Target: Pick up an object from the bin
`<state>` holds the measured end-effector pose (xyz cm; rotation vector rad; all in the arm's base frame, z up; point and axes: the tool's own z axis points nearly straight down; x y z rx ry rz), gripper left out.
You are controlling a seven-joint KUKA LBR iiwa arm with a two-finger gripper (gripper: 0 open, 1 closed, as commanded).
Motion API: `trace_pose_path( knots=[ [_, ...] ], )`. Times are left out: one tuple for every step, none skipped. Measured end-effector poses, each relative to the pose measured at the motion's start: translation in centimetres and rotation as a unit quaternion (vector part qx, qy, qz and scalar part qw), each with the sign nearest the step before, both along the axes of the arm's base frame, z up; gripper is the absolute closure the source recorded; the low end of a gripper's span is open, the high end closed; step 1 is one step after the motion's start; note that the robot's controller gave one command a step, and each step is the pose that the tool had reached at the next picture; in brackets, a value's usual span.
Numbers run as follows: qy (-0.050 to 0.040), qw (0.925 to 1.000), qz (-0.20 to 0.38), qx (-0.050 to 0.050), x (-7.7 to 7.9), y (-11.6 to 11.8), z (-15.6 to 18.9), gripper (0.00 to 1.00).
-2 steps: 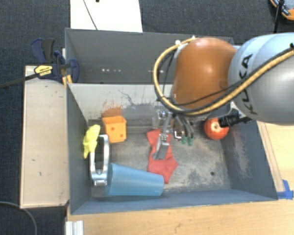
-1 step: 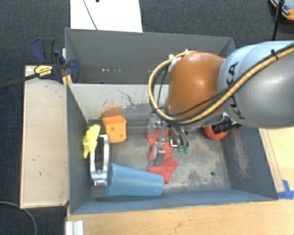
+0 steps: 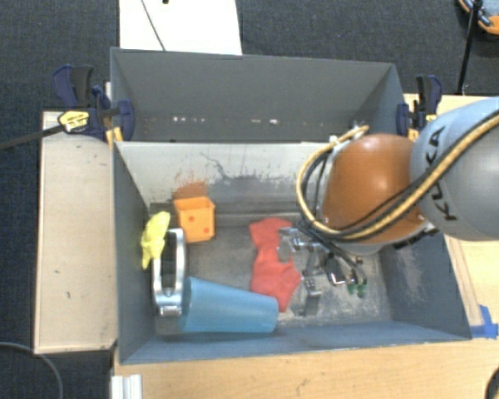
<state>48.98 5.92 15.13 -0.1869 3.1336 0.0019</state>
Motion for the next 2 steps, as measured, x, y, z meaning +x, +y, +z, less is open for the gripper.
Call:
trace_pose_path(
  knots=[
    [-0.0003, 0.9985, 0.054, -0.002, -0.12, -0.97, -1.87, 0.0],
    [-0.0013, 0.996, 0.089, -0.001, 0.24, -0.24, -2.28, 0.0]
  ],
)
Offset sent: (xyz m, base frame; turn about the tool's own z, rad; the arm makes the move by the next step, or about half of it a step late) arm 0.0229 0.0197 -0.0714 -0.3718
